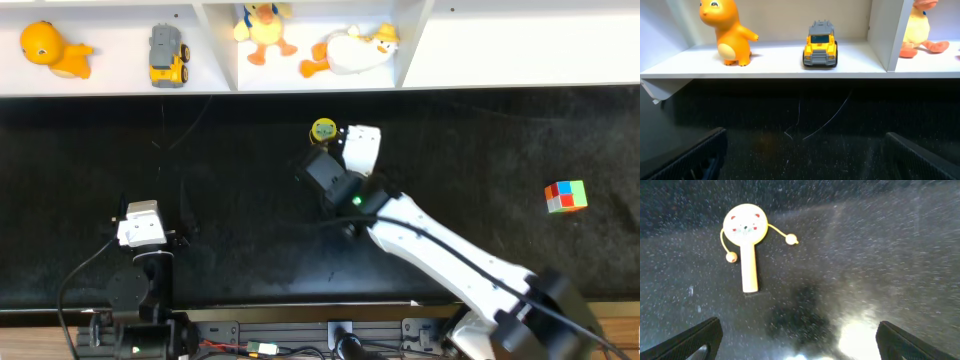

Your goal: Store Toys

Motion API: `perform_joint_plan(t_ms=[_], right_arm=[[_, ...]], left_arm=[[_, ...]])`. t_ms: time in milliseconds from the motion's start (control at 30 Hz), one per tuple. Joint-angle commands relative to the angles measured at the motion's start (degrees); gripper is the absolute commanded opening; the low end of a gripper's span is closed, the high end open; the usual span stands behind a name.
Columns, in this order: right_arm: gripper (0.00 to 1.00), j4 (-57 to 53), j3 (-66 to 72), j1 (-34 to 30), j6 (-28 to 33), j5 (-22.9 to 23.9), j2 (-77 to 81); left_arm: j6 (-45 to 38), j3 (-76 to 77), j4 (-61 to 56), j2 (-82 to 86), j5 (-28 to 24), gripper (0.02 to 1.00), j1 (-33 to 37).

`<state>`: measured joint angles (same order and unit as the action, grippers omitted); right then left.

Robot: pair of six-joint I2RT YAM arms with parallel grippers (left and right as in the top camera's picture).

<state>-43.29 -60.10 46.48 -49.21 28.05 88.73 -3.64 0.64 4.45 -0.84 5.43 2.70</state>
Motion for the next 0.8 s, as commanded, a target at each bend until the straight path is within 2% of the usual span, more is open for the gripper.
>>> perform_joint_plan(t_ms=[33,333,700,800], right_arm=[[0.998,3.56,-4.76,-1.22,6.58,-6.21,5.75],[0.996,6.54,-7.54,-1.95,7.28,-8.90,12.41],[0.996,8.76,-8.02,-3.48,8.63,-8.72,15.85],[0.921,9.73,-8.02,-3.76,9.64,-8.59,15.85]], left_arm=[[-1.49,-0.20,-0.04,0.68,0.66,0.998,-0.20],[-1.49,-0.20,-0.04,0.68,0.66,0.998,-0.20],[-1.49,-0.20,-0.04,0.68,0.66,0.998,-0.20],[-1.49,-0.20,-0.04,0.68,0.68,0.998,-0.20]])
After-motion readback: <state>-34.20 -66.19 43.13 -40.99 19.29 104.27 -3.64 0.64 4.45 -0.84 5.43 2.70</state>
